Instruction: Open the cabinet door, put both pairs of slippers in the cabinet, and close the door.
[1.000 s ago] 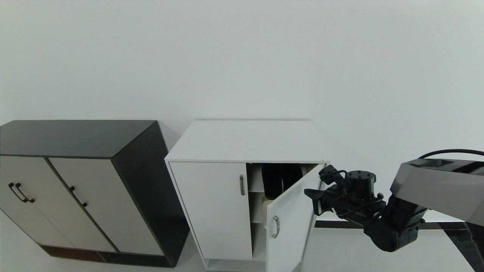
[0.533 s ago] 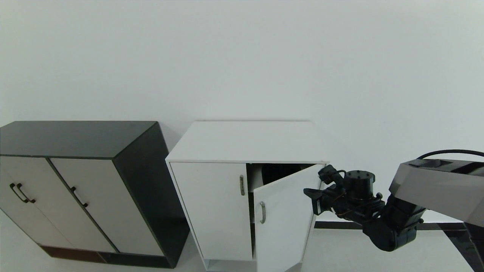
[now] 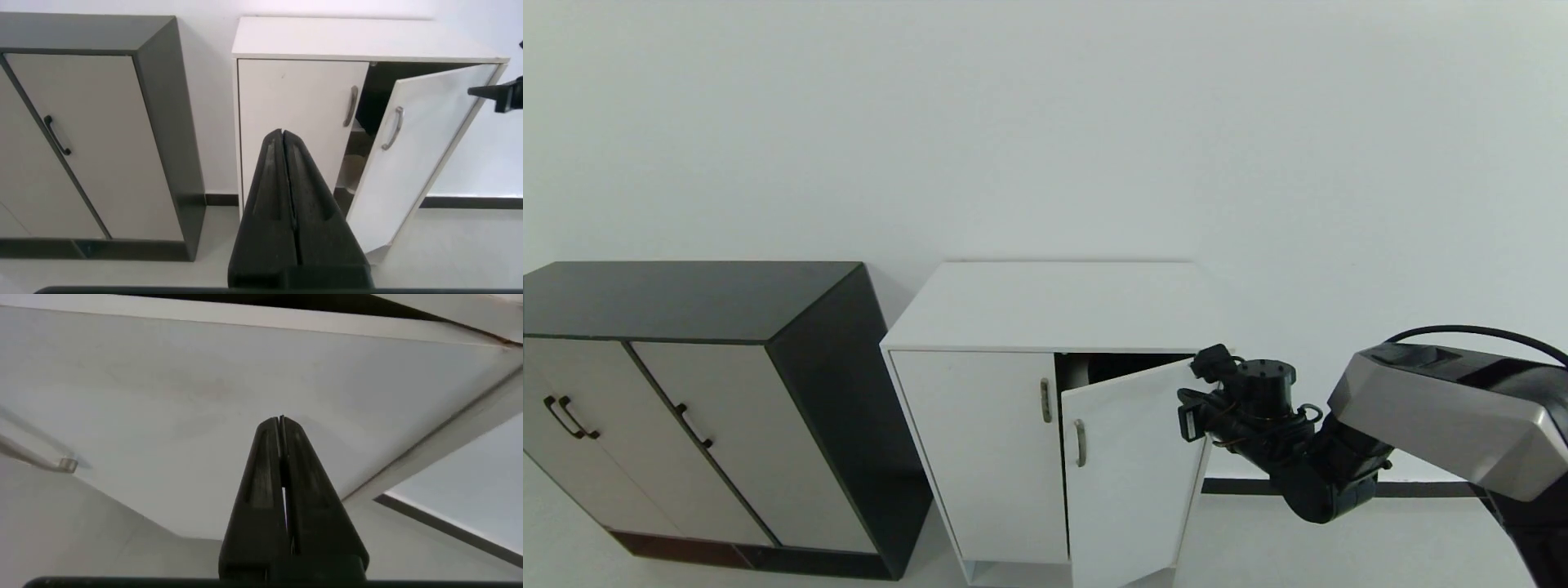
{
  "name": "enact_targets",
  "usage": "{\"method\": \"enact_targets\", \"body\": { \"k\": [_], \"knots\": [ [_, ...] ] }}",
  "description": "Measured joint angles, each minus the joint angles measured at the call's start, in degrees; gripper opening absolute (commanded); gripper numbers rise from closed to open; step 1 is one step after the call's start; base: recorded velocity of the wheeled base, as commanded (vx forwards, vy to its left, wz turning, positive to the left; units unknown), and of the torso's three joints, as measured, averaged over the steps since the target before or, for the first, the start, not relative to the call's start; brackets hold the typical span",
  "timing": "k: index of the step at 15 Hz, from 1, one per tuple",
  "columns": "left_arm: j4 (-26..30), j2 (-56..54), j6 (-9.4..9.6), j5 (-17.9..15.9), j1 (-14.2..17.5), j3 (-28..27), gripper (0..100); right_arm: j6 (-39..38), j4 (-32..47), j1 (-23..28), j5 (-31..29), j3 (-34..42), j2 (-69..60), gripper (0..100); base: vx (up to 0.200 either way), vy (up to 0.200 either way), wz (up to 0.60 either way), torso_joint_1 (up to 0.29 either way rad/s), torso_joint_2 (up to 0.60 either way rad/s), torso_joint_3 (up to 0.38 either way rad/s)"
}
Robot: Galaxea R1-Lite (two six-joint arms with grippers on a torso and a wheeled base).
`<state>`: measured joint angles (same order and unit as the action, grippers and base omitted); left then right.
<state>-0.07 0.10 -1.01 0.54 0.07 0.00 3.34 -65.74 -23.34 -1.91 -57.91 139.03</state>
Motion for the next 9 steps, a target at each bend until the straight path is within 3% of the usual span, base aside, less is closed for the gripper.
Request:
{"method": "enact_targets", "body": {
  "k": [9],
  "knots": [
    [0.0,0.0,-0.02,0.0,0.0,0.0,0,-1.1,-0.1,-1.4,-6.3,-4.4,2.7,0,0.000,0.000,0.00,0.000,0.00,0.000]
  ]
}}
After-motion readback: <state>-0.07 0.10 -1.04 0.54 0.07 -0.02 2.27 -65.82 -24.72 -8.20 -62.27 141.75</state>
